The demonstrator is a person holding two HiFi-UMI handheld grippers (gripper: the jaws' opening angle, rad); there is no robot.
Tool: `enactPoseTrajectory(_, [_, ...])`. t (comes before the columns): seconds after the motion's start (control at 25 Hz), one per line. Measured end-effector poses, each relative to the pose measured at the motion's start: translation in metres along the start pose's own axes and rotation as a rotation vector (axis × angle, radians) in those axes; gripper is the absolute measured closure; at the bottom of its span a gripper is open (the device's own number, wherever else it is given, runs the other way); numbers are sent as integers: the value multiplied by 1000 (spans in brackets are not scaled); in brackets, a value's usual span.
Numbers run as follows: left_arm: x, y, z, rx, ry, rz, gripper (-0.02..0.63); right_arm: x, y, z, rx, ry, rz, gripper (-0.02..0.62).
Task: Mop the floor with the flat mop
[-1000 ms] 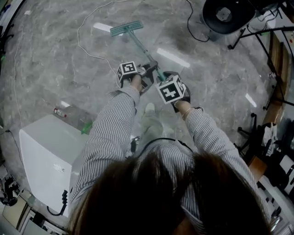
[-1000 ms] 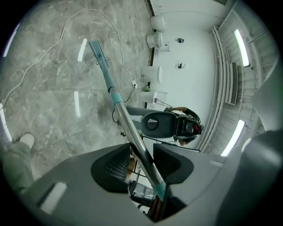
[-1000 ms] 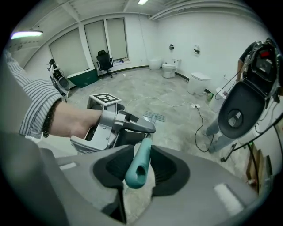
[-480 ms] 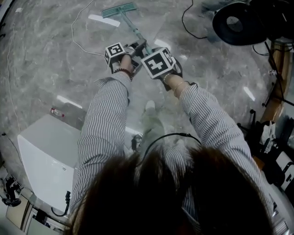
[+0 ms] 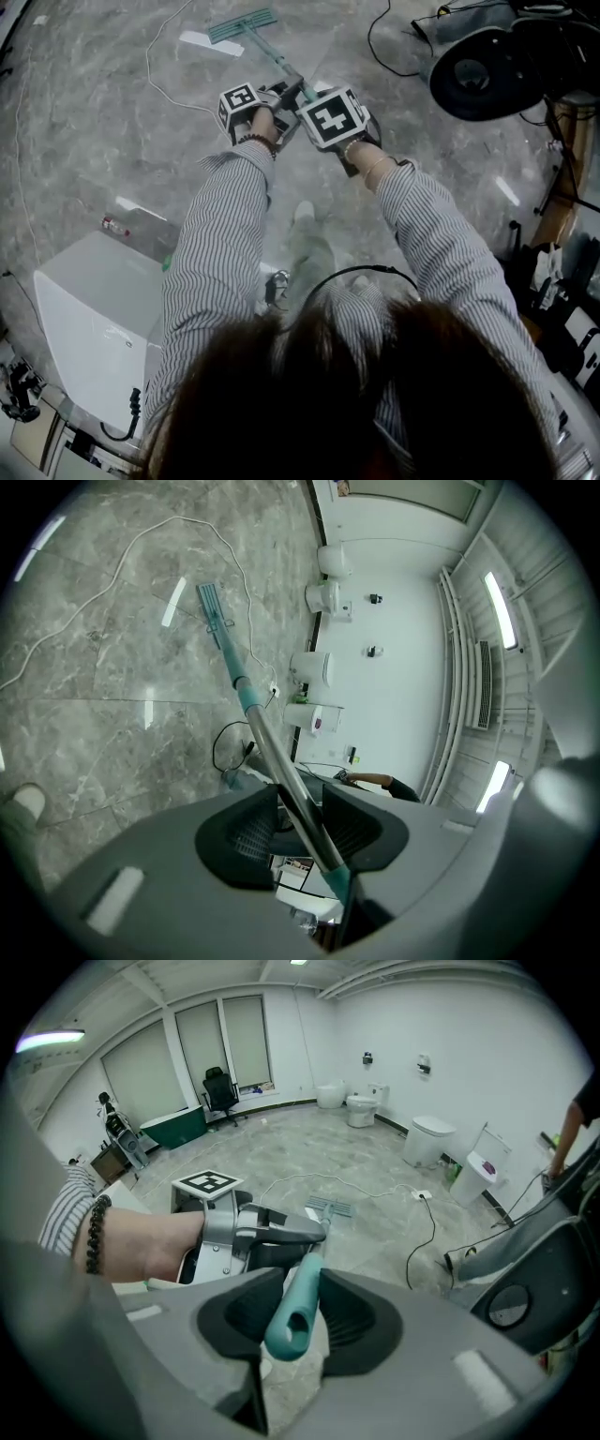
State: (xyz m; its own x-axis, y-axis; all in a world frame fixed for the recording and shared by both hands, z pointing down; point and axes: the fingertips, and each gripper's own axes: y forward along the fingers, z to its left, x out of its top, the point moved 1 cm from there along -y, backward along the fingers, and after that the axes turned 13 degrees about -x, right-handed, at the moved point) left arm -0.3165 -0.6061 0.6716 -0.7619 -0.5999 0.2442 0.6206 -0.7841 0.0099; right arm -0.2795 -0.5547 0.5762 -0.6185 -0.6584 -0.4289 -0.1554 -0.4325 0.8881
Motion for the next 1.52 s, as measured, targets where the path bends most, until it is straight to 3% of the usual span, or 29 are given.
enactPoseTrajectory(0.2, [-47, -12, 6, 24, 3, 29, 451, -44, -26, -1, -3, 30, 16, 479])
enactPoseTrajectory(0.36, [-95, -30, 14, 28, -7, 37, 451, -79, -55, 1, -14, 26, -30, 482])
enactPoseTrajectory(0.72, [-246, -76, 48, 68, 21, 110, 453, -224, -131, 7, -5, 134, -85, 482])
enactPoseTrajectory(0.96, [-373, -109, 73, 27, 39, 140, 454, -346, -192, 8, 27, 154, -121, 481])
enactPoseTrajectory(1.16, [-489, -154, 114, -7, -28, 104, 462, -467, -244, 28, 54, 127, -122, 480])
enactPoseTrajectory(1.36, [-600, -182, 141, -19, -43, 213, 446, -571, -303, 28, 58, 171, -142, 480])
enactPoseTrajectory(1.52, [-678, -209, 141, -36, -107, 216, 448, -632, -352, 37, 66, 181, -125, 480])
